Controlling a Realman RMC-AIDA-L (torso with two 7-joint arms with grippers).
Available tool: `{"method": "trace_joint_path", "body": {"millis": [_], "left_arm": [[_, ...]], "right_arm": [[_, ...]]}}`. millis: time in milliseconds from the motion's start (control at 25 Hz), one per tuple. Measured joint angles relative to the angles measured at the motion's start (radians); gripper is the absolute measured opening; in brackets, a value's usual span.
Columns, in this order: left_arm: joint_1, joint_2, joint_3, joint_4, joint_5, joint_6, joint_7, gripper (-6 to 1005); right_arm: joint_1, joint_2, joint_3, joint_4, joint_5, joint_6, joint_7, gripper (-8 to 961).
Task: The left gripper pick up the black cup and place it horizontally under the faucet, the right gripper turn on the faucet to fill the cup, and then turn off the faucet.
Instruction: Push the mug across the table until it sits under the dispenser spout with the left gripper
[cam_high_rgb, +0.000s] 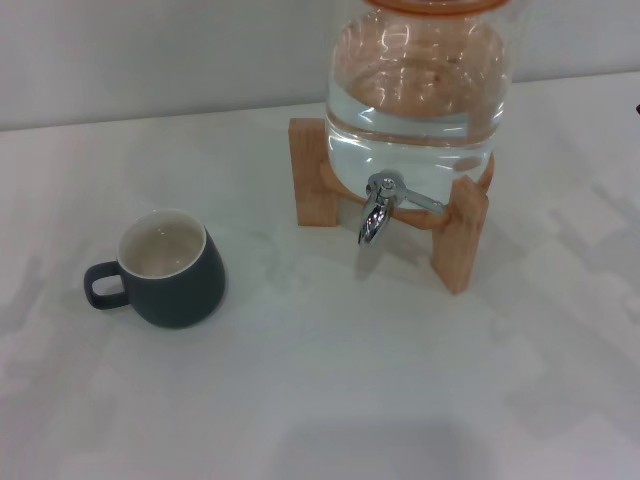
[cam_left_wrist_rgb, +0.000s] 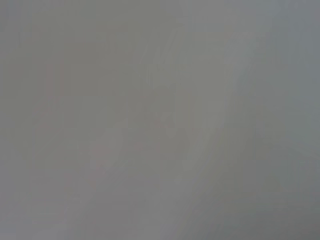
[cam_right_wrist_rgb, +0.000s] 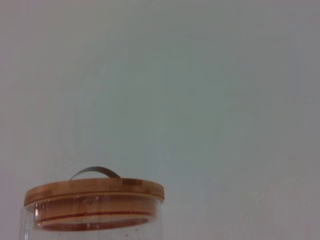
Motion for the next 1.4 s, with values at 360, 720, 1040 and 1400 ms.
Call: {"method": "trace_joint_path", "body": {"millis": [360,720,1040,1400], "left_arm": [[-0.001,-0.001,0.0,-0.006,-0.001,-0.008,0.003,891],[0.032,-0.002,0.002,-0.027,0.136,0.054,0.02,892],[0.123,-0.01,0.002,-0.011,0.173,0.016,0.073,890],[0.1,-0.009,0.002,0.056,0.248,-0.11,0.152,881]], "right_arm": [[-0.015,0.002,0.0,0.004,0.0,0.025,0.011,777],[-0.014,-0.002,0.032,-0.014,0.008,0.015,0.007,776],[-0.011,-0.004,0.052,-0.072,0.009,-0.016,0.01,776],[0.004,-0.003,0.052,-0.085,0.002,-0.029,0.009,776]]}}
